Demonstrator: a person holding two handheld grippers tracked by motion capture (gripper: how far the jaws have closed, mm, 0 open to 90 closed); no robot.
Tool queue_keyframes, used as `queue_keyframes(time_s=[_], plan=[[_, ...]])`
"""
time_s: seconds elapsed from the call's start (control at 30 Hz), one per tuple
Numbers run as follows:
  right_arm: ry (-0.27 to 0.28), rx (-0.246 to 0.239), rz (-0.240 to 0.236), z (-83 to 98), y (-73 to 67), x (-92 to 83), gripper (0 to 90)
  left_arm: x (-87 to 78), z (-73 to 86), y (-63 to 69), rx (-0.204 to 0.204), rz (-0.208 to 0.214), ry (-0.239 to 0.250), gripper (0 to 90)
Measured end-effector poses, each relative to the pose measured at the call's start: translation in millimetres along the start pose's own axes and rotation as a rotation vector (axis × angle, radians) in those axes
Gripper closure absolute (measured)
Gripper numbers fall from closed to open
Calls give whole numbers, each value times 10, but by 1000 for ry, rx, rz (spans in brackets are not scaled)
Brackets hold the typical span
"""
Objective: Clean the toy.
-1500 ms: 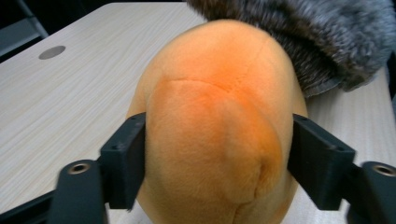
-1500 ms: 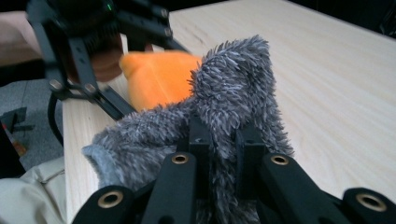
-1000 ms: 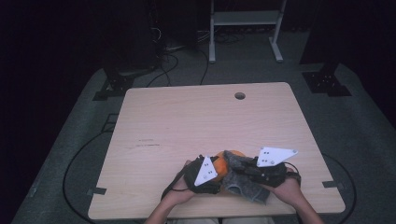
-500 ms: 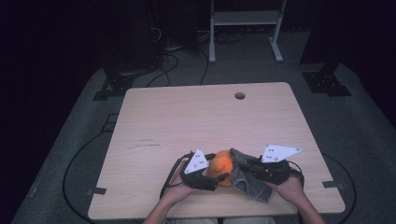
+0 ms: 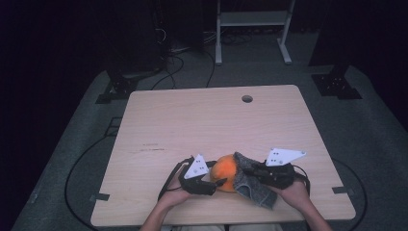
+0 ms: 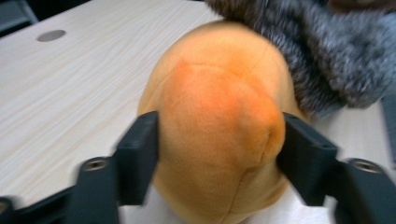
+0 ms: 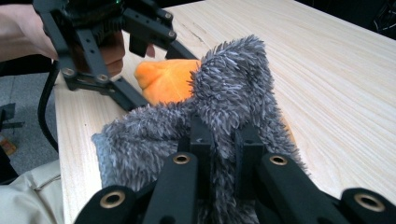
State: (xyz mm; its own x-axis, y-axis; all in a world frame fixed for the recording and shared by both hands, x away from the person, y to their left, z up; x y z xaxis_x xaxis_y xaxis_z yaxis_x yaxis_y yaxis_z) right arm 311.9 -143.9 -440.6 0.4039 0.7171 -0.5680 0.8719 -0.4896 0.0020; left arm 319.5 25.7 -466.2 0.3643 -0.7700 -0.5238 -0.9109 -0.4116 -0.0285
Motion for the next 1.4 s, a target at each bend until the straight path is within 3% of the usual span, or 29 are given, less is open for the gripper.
queue_keyframes(time_s=[0.1, 0.17, 0.27, 0.33, 0.5, 0.63, 0.77, 0.83, 0.9, 0.97, 1.03, 1.07, 1.13, 1.2, 1.23, 1.27, 1.33, 1.4], plan=[[0, -18, 0, -32, -57, 17, 808, -47, -99, 0, 7, -16, 52, 265], [3, -20, -7, -37, -72, 31, 808, -28, -77, 9, 25, -31, 31, 329], [8, 2, -10, -7, -22, 12, 808, -12, -34, -25, -13, -34, 16, 378], [-2, 5, 7, 39, 25, 2, 807, -21, -4, -58, -42, -39, -6, 383], [-37, 68, 20, 221, 204, -27, 808, -35, 49, -86, -53, -42, -27, 383], [-53, 79, 55, 221, 248, -97, 808, -39, 66, -101, -56, -44, -41, 392], [31, 82, -10, 28, 154, -121, 807, -28, 65, -71, -42, -37, -47, 396], [20, 68, -23, -8, 115, -52, 807, -40, 65, -66, -46, -21, -49, 395], [-6, 63, -30, 40, 99, 18, 807, -65, 36, -48, -61, 27, -30, 364], [-28, 64, -48, 88, 88, 38, 808, -85, -30, -16, -91, 97, 2, 246], [-36, 35, -45, 114, 55, 25, 808, -85, -104, -14, -103, 101, 25, 189], [-40, 25, -44, 118, 42, 23, 808, -61, -113, -26, -107, 81, 2, 169], [-50, 6, -40, 124, 15, 13, 807, 15, -50, -72, -109, 22, -90, 98], [-60, -5, -42, 142, 3, 3, 807, 77, 21, -96, -193, 72, -116, 70], [-61, -6, -43, 146, 9, 0, 807, 87, 41, -87, -207, 97, -113, 98], [-62, -1, -42, 148, 25, -6, 807, 85, 41, -75, -191, 93, -100, 179], [-56, 16, -39, 140, 44, -17, 807, 71, 23, -59, -158, 60, -102, 275], [-36, 15, -30, 116, 40, -27, 807, 55, 12, -66, -152, 36, -92, 329]])
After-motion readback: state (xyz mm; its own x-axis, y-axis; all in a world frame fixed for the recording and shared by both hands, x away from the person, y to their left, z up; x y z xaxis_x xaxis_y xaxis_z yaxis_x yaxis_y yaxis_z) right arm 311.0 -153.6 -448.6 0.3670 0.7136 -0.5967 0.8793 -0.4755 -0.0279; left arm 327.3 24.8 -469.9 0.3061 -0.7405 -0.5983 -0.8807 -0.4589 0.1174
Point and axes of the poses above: each handheld gripper's, and its own axes: x roughly forward along the jaws, z roughly out of its underside, y roughly to its right, the point moved 7 cm from there along x, roughly forward along the jaws, and after that the axes turned 5 degrees about -y, right-handed, at the moved point
